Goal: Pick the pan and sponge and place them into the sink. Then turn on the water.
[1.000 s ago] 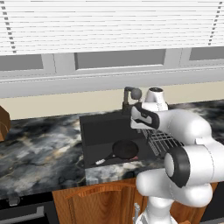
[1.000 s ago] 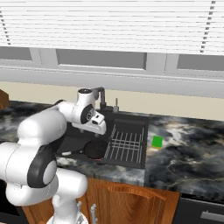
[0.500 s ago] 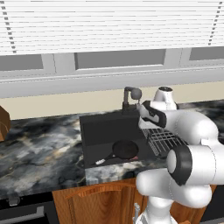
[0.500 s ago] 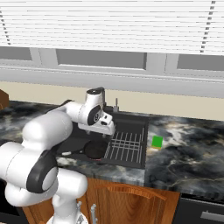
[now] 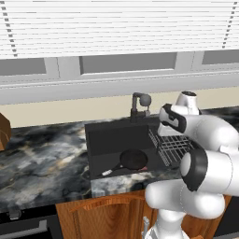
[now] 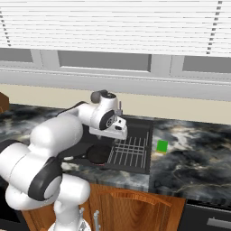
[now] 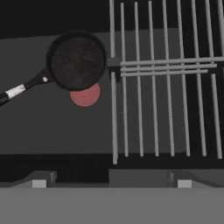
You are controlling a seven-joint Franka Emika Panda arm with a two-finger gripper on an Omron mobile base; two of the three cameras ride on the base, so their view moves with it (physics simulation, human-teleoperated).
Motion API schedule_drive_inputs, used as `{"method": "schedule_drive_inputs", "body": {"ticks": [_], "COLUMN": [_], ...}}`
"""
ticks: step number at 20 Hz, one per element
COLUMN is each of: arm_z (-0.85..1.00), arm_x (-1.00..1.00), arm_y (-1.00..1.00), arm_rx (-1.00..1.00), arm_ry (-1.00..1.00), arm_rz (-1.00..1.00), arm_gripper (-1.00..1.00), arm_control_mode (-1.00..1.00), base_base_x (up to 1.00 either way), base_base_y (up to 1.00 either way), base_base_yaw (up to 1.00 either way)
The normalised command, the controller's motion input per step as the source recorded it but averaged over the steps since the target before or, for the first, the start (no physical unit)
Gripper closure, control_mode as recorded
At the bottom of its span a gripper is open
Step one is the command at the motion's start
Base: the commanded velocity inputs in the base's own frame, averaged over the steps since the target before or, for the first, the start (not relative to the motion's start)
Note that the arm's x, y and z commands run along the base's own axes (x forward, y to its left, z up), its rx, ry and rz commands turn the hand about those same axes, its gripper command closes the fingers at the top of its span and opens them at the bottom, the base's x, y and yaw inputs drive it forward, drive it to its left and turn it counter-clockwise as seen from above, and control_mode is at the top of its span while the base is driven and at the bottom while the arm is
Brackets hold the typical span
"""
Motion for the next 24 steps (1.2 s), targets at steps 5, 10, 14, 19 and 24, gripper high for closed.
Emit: {"method": "schedule_drive_inputs", "body": {"ticks": [5, 10, 14, 19, 24], "arm_z": [0.07, 0.09, 0.10, 0.07, 0.05], "arm_x": [0.00, 0.00, 0.00, 0.04, 0.04], "arm_y": [-0.33, -0.30, -0.28, -0.22, -0.22], "arm_rx": [0.02, 0.02, 0.00, 0.00, 0.00], "arm_ry": [0.00, 0.00, 0.00, 0.00, 0.00], "arm_rz": [0.02, 0.01, 0.01, 0.01, 0.00], "arm_gripper": [-1.00, -1.00, -1.00, -1.00, -1.00], "arm_control_mode": [-1.00, -1.00, -1.00, -1.00, -1.00], "base_base_x": [0.00, 0.00, 0.00, 0.00, 0.00], "base_base_y": [0.00, 0.00, 0.00, 0.00, 0.00], "base_base_yaw": [0.00, 0.00, 0.00, 0.00, 0.00]}}
